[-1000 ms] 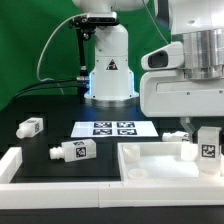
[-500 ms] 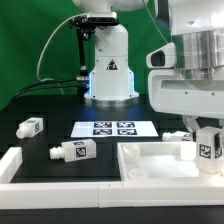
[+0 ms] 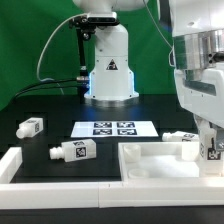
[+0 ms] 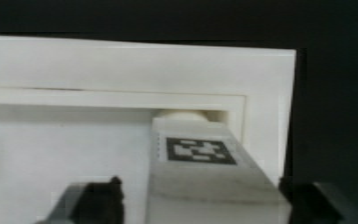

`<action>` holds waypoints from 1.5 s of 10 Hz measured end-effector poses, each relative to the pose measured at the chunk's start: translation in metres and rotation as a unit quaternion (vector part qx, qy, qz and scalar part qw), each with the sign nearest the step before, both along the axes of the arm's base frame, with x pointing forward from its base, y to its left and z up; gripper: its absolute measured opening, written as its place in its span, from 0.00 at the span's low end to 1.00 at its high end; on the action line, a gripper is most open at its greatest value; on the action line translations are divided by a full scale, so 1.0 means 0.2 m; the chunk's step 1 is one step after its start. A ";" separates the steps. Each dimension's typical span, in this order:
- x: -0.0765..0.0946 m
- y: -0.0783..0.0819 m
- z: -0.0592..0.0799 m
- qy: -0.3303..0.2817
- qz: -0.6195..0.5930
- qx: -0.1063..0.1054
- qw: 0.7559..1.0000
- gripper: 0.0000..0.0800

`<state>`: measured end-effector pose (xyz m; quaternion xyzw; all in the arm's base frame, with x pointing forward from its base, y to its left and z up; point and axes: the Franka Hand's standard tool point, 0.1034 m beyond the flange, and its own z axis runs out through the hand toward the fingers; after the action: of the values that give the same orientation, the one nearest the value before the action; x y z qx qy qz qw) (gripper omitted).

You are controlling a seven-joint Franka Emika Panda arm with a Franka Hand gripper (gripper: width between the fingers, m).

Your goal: Assemble one leg

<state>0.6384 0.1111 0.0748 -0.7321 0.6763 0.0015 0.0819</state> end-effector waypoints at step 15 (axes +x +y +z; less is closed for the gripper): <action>0.00 0.00 -0.01 -0.059 0.642 -0.100 0.758 0.57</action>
Offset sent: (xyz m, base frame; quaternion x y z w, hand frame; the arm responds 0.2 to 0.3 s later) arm -0.0070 0.0175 0.0014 -0.0378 0.0006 -0.3930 0.9188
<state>0.6381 0.1105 0.0719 -0.9972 0.0383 -0.0574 0.0274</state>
